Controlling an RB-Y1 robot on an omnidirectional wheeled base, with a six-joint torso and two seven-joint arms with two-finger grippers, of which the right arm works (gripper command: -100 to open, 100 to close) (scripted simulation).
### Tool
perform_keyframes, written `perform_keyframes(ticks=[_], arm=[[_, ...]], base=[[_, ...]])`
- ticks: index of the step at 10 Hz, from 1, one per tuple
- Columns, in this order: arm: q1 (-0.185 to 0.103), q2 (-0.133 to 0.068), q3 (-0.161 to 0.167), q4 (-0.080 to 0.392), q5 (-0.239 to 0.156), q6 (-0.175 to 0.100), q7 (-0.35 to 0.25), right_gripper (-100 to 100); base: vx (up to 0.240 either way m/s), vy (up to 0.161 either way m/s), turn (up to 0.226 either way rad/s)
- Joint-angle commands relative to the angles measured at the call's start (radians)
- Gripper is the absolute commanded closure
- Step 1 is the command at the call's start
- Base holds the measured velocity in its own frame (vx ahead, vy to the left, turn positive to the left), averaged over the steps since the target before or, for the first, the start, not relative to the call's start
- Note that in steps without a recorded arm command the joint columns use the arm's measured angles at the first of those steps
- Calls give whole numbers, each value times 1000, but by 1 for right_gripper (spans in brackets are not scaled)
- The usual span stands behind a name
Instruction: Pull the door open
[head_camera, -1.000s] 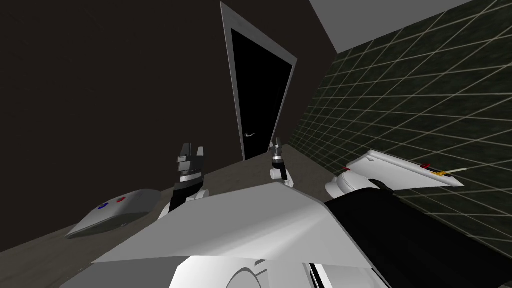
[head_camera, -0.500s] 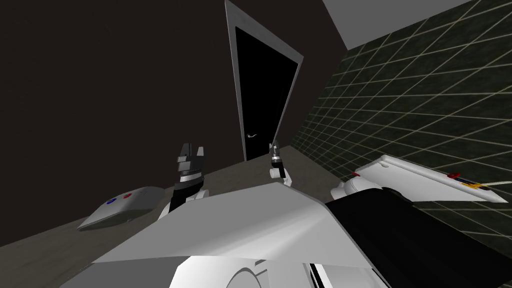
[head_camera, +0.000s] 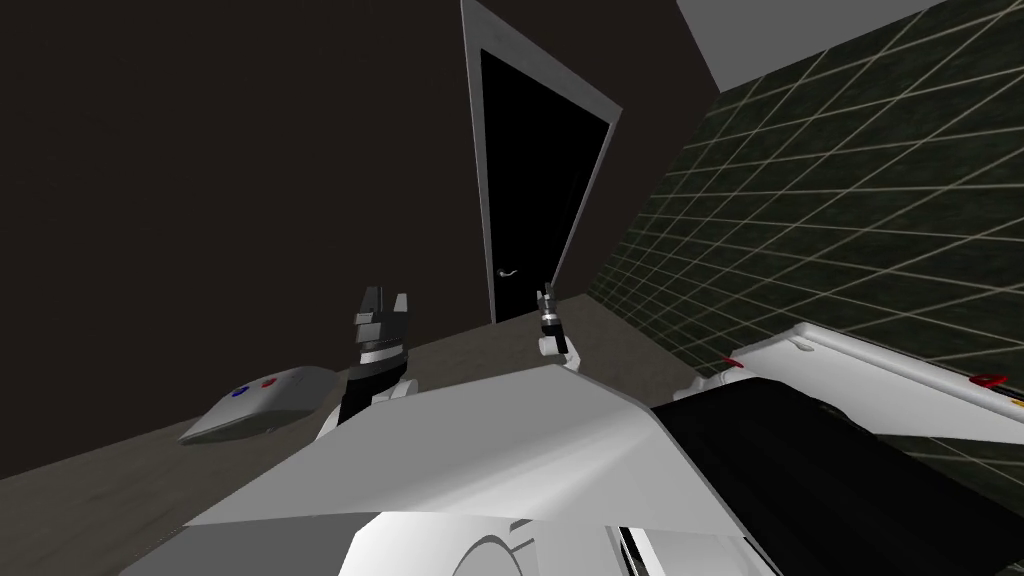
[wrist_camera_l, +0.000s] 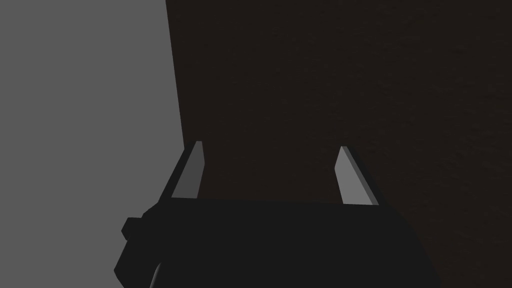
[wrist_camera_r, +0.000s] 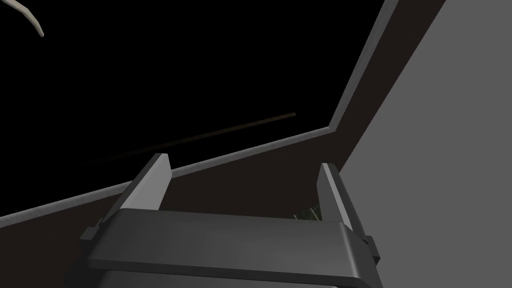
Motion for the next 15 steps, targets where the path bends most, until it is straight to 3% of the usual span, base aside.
perform_keyframes(ticks=[1, 8, 10, 11, 12, 15], arm=[[-33, -8, -7, 50, 1, -7, 3, -100], [-91, -26, -19, 213, 3, -25, 9, -100], [-129, -37, -28, 292, 4, -37, 12, -100], [-129, -37, -28, 306, 4, -37, 12, -100], [-148, -43, -32, 343, 4, -43, 14, -100], [-167, -48, -36, 397, 5, -49, 16, -100]], base=[[76, -8, 129], [52, -11, 70], [60, -8, 116], [58, -15, 64], [60, -21, 98], [48, -14, 58]])
